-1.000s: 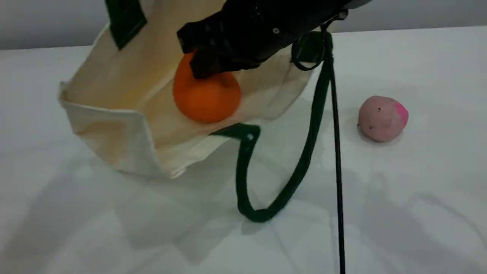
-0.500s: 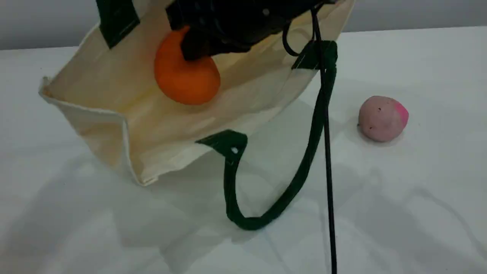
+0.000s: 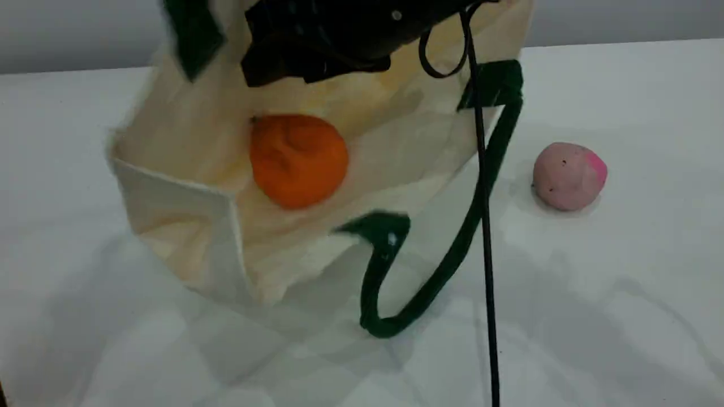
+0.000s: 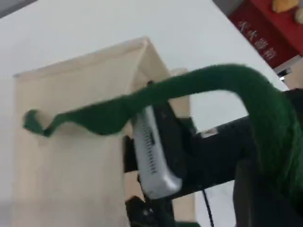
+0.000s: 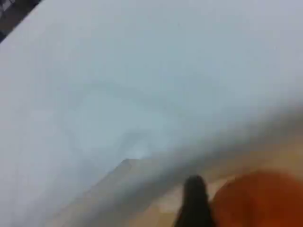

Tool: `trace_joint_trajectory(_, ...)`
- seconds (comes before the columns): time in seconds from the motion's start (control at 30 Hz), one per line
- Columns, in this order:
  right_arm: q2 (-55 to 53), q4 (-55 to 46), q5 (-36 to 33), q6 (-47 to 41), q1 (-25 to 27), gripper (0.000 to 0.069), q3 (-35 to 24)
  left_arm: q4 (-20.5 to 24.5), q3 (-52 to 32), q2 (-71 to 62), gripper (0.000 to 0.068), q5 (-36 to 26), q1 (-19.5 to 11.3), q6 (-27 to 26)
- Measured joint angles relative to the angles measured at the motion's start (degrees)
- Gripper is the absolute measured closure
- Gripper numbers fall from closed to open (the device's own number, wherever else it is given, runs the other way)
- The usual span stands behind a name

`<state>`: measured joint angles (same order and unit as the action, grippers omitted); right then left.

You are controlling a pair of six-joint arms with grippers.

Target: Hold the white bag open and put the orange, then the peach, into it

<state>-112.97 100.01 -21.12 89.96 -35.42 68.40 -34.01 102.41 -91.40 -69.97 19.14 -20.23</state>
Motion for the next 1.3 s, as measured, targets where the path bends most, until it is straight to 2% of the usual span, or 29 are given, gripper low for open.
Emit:
trace_joint_trajectory(0.13,3.7,-4.6,1.8,-0.1,0.0,0.0124,-1.4,0.1,0.0,0.1,0.061,-0.1,0.0,-0.2)
trace_joint_trajectory(0.3,9.4,-12.4,6.4,-5.3,0.8,0.0114,-5.8,2.2,0.0,0.0,0.061,-0.1,0.0,-0.3)
trace_joint_trajectory(0.4,13.8,-14.6,6.7,-6.1,2.4,0.0114,-9.6,4.2,0.0,0.0,0.061,-0.1,0.0,-0.3)
trace_joint_trajectory(0.57,21.1,-14.5,7.7,-7.1,4.6,0.0114,-15.8,4.4,0.0,0.0,0.061,0.0,0.0,-0.3)
trace_joint_trajectory(0.7,26.7,-14.4,9.1,-7.6,6.7,0.0114,-19.9,7.2,0.0,0.0,0.061,0.0,0.0,-0.3)
trace_joint_trajectory(0.8,30.1,-14.4,10.5,-8.5,8.2,0.0114,-22.9,7.1,0.0,0.0,0.061,0.0,0.0,-0.3)
trace_joint_trajectory(1.0,30.8,-12.0,18.1,-9.2,11.7,0.0114,-28.5,7.1,0.0,0.0,0.061,0.0,0.0,-0.3)
trace_joint_trajectory(1.3,28.2,-8.3,29.2,-8.9,12.7,0.0114,-29.7,6.9,0.0,0.0,0.061,0.0,0.0,-0.3)
